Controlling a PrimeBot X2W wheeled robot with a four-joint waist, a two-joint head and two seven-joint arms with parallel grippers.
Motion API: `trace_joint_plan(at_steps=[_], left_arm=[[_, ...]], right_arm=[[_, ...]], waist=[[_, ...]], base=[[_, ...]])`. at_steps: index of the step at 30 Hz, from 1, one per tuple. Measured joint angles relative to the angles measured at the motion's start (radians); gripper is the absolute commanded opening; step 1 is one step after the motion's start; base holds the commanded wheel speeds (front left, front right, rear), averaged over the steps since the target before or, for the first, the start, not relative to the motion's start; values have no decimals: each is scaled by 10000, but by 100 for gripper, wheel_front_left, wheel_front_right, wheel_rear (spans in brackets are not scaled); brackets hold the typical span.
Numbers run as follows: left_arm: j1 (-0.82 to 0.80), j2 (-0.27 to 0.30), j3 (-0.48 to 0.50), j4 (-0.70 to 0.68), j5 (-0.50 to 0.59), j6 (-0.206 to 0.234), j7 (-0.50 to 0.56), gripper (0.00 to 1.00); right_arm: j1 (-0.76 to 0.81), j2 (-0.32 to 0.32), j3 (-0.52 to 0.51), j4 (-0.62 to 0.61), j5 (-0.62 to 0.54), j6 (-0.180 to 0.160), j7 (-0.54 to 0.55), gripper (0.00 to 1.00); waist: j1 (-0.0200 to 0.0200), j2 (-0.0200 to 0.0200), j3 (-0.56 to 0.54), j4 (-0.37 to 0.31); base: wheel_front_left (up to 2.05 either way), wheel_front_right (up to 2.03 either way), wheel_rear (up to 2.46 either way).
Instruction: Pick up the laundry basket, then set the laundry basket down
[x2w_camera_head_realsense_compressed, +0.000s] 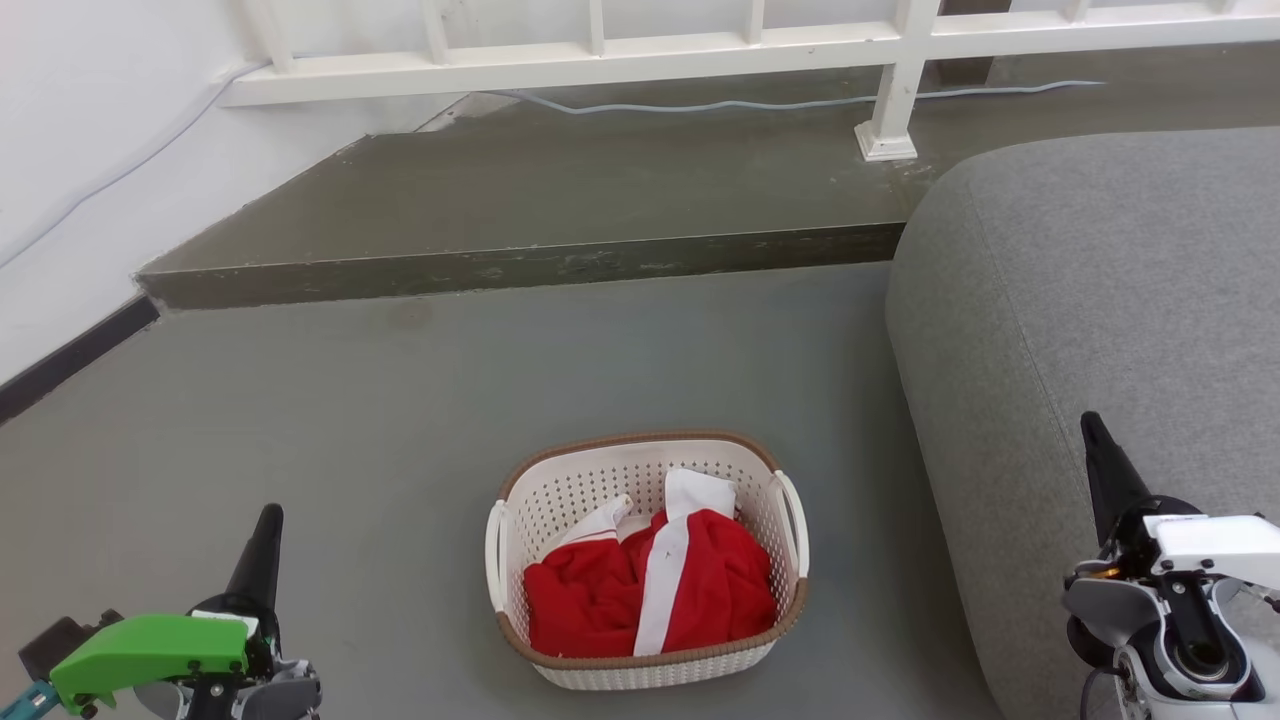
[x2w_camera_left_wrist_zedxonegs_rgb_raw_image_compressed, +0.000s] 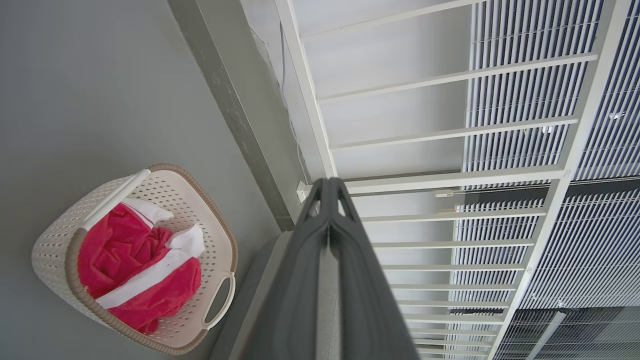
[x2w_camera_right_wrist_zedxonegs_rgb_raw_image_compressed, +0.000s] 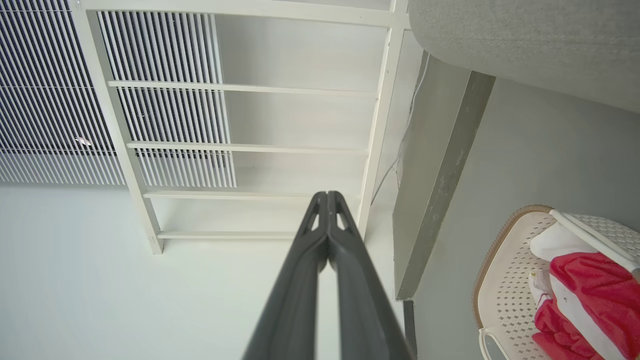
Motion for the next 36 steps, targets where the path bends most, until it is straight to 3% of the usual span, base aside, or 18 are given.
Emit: trace_joint_plan(at_steps=[9,36], left_arm=[[-186,-33,286,117,-1028,-165,286,0],[-227,-46,303,213,-1039,-174,288,0]], right_arm=[[-144,98,-359,25,1018,176,251,0],[-147,109,-387,102,1093,176,261,0]], waist=[[0,0,4,56],[0,0,1,56]], base=[[0,0,0],[0,0,0]])
